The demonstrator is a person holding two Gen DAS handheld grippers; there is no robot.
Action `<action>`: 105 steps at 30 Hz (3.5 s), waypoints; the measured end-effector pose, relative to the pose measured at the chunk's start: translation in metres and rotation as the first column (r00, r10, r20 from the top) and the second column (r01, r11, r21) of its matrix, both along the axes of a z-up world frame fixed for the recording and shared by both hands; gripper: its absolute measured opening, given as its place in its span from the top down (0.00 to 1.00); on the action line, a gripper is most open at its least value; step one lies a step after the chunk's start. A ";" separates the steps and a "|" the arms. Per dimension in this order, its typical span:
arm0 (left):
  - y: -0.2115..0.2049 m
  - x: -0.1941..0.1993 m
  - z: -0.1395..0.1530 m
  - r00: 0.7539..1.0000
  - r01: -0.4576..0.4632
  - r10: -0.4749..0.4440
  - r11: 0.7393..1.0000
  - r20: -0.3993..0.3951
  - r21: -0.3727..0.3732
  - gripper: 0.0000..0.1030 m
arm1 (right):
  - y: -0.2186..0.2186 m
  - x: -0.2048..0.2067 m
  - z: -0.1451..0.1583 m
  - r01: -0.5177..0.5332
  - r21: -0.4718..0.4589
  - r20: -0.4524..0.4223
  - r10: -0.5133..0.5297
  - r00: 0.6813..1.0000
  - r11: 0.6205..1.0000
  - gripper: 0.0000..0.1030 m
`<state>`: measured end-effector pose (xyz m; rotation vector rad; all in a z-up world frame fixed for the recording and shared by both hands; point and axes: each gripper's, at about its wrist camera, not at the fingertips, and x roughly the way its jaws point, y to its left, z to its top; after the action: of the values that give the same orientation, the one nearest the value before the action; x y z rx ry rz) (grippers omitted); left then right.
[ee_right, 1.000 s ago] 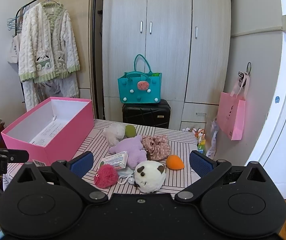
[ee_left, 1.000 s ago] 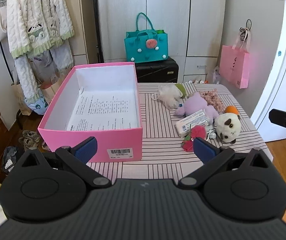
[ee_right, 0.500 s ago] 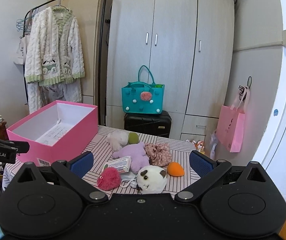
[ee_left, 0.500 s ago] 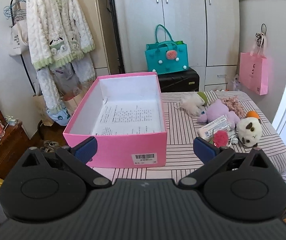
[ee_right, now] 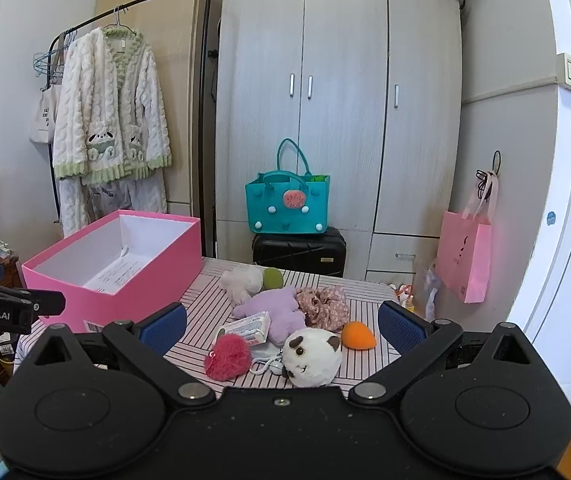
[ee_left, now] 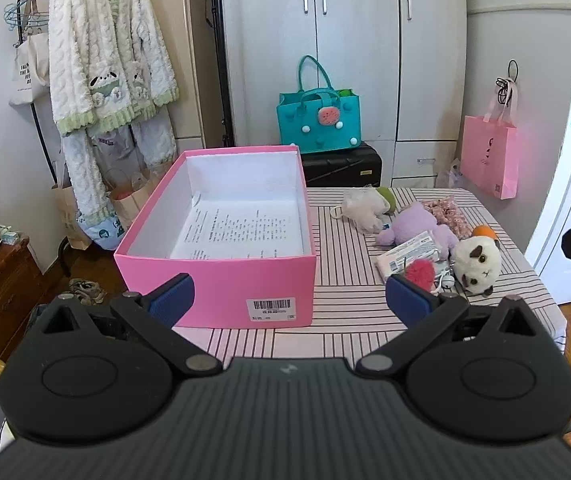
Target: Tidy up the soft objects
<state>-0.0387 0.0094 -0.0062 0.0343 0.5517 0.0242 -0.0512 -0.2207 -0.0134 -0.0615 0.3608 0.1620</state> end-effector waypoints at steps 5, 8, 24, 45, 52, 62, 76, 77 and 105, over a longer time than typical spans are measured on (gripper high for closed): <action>-0.002 -0.001 -0.001 1.000 0.002 -0.002 1.000 0.001 0.000 0.00 | 0.001 -0.001 0.000 -0.003 0.003 0.006 0.003 1.000 1.000 0.00; -0.002 -0.001 -0.002 1.000 0.001 -0.001 1.000 -0.001 0.000 0.00 | 0.001 -0.003 -0.001 -0.006 0.004 0.010 0.006 1.000 1.000 0.00; 0.002 -0.001 -0.003 1.000 -0.007 0.006 1.000 -0.015 -0.023 0.00 | 0.006 0.001 0.000 -0.013 -0.047 0.001 0.013 1.000 0.999 0.00; -0.011 0.024 -0.017 0.997 0.068 -0.071 0.993 -0.025 -0.097 0.00 | -0.059 0.019 -0.036 -0.070 0.036 0.082 0.067 0.994 0.997 0.00; -0.042 0.046 -0.032 0.979 0.200 -0.198 0.978 0.037 -0.065 0.00 | -0.082 0.049 -0.068 -0.022 -0.010 0.061 0.023 0.998 1.000 0.00; -0.087 0.082 -0.062 0.942 0.331 -0.333 0.941 -0.033 -0.065 0.01 | -0.114 0.093 -0.096 -0.012 0.149 -0.061 0.021 0.998 0.989 0.01; -0.107 0.122 -0.113 0.953 0.295 -0.293 0.956 -0.074 0.005 0.09 | -0.128 0.165 -0.136 -0.057 0.191 -0.196 0.096 0.976 0.980 0.35; -0.107 0.124 -0.115 0.956 0.285 -0.283 0.958 -0.072 0.013 0.13 | -0.127 0.170 -0.139 -0.062 0.190 -0.196 0.100 0.975 0.980 0.35; -0.093 0.155 -0.131 0.940 0.299 -0.317 0.944 -0.129 -0.143 0.66 | -0.121 0.240 -0.152 -0.129 0.179 -0.253 0.172 0.952 0.975 0.49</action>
<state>0.1163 -0.0836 -0.1369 0.0037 0.6928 -0.3212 0.1887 -0.3413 -0.1649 0.0936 0.6119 0.3528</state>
